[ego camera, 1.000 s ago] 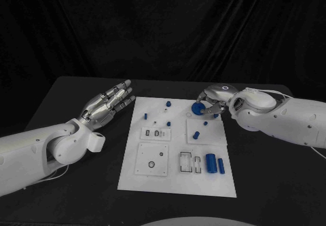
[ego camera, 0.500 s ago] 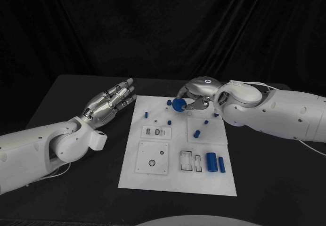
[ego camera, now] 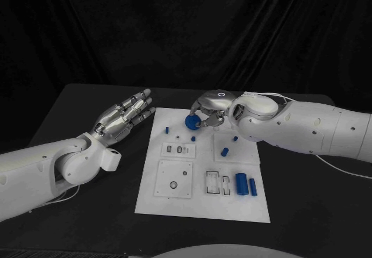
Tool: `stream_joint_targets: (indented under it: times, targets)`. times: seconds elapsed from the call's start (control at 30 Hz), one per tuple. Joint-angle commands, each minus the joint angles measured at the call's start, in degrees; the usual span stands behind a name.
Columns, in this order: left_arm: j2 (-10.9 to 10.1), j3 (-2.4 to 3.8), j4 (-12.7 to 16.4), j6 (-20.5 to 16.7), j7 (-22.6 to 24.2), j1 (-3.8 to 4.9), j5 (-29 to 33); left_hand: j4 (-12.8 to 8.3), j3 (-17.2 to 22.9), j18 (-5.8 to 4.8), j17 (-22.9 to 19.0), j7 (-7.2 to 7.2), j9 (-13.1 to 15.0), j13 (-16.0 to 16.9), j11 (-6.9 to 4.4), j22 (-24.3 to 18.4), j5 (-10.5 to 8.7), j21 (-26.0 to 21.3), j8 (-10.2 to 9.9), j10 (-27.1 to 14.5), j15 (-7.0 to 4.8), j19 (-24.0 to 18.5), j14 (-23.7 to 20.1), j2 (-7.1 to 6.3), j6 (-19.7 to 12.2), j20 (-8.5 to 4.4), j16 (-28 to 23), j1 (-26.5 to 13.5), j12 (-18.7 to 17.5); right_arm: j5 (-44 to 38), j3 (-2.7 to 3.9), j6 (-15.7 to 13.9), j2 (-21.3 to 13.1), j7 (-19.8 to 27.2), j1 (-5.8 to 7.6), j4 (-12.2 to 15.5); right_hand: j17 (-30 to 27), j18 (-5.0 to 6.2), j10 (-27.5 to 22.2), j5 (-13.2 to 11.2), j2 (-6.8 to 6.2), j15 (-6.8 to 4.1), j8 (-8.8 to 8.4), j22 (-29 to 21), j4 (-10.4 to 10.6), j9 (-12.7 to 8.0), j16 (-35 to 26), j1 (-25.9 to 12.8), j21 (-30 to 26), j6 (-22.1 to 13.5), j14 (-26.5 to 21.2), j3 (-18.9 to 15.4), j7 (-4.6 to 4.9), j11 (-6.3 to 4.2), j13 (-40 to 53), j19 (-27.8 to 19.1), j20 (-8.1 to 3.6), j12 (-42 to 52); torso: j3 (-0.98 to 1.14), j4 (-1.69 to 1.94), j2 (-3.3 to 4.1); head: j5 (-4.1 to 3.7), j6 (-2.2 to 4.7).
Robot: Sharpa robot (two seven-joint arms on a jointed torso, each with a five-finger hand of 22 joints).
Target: Assemble the parts on the task board
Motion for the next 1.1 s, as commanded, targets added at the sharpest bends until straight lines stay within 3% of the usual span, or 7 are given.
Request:
stream_joint_targets:
  times: [0.03,0.4,0.77,1.0,1.1]
  targets:
    - [0.2,0.05,0.0,0.8,0.6,-0.05,0.1,0.0,0.3,1.04,-0.1,-0.12,0.1,-0.1,0.21,-0.1,0.2,-0.2,0.3,0.1,0.31,0.2,0.0,0.02,0.0,0.4,-0.2,0.4,-0.3,0.5,0.03,1.3,0.7,0.9,-0.29,-1.0,15.1,-0.52,5.9,0.3,0.21,0.51,4.67,5.0,0.1,9.2,0.1,-0.2,0.1,-0.2,6.1,0.4,0.18,0.38,15.1,0.2,0.34,0.2,-0.02,-0.01,0.07,-0.11,0.05]
    - [0.4,0.05,-0.2,1.1,0.5,-0.05,0.1,-0.1,0.4,1.05,-0.1,-0.1,0.1,-0.1,0.25,-0.1,0.32,-0.2,0.3,0.1,0.28,0.2,0.0,0.02,0.0,0.38,-0.2,0.5,-0.3,0.5,0.04,1.8,2.6,0.7,-0.56,-2.9,14.9,-0.45,5.9,0.1,0.15,0.78,4.01,4.9,0.0,9.1,0.0,-0.4,-0.2,-1.7,6.0,0.8,0.49,0.63,15.1,0.1,0.65,0.2,-0.05,-0.35,-0.02,0.08,-0.22]
    - [0.6,0.05,-0.3,1.5,0.4,-0.06,0.1,-0.1,0.4,1.05,-0.1,-0.09,0.0,-0.1,0.26,-0.1,0.38,-0.2,0.3,0.1,0.27,0.2,0.0,0.03,0.0,0.38,-0.2,0.6,-0.3,0.5,0.04,1.9,3.2,-0.7,-0.66,-3.8,14.5,-0.29,5.9,0.3,0.14,0.98,3.01,4.7,-0.3,8.8,-0.4,-0.3,-0.8,-2.9,5.9,1.5,0.76,0.83,15.1,-0.3,0.88,0.2,0.05,-0.32,-0.09,0.11,-0.29]
    - [0.8,0.05,-0.4,1.9,0.2,-0.1,0.1,-0.2,0.6,1.05,-0.1,-0.03,0.0,-0.1,0.29,-0.1,0.47,-0.2,0.3,0.0,0.26,0.2,0.0,0.08,-0.1,0.36,-0.2,0.7,-0.3,0.5,0.04,2.5,3.3,-0.7,-0.71,-3.7,14.4,-0.21,5.9,0.6,0.02,1.17,1.49,4.6,-0.4,8.3,-0.5,-0.4,-1.2,-4.4,5.8,2.2,1.0,1.04,15.1,-0.5,1.09,0.2,0.05,-0.29,-0.07,0.03,-0.41]
    - [0.9,0.05,-0.4,2.0,0.2,-0.11,0.1,-0.2,0.6,1.05,-0.1,-0.03,0.0,-0.1,0.29,-0.1,0.47,-0.2,0.3,0.0,0.26,0.2,0.0,0.08,-0.1,0.36,-0.2,0.7,-0.3,0.5,0.04,2.7,3.4,-0.6,-0.75,-3.7,14.2,-0.13,5.9,1.5,-0.15,1.21,-0.59,4.5,-0.6,7.3,-0.7,-0.6,-1.6,-6.5,5.7,3.1,0.99,1.07,15.1,-0.6,1.19,0.2,0.05,-0.3,-0.07,-0.01,-0.44]
